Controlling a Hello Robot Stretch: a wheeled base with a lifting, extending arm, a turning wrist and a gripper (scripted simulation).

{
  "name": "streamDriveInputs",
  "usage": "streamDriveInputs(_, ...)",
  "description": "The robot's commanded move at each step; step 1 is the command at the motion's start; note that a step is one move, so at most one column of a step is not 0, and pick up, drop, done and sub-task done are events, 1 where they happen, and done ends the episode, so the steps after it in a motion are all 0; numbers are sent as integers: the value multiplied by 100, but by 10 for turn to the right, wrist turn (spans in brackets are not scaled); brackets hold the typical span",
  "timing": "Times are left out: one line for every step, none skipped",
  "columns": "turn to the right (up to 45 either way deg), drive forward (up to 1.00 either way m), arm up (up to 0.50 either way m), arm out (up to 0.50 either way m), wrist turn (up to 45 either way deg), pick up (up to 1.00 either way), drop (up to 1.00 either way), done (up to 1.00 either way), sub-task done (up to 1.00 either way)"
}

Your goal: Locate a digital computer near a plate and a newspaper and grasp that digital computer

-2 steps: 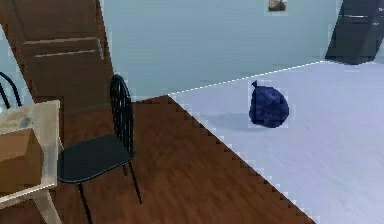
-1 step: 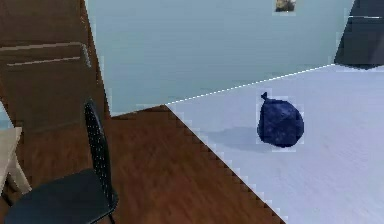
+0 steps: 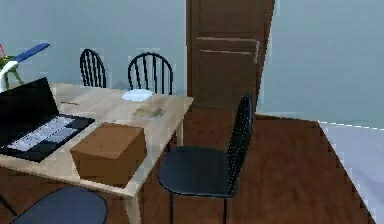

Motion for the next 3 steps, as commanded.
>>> streamDriveInputs(-450,0,0,0,0,0,0,0,0)
streamDriveInputs(-450,0,0,0,0,0,0,0,0)
streamDriveInputs(-360,0,0,0,0,0,0,0,0)
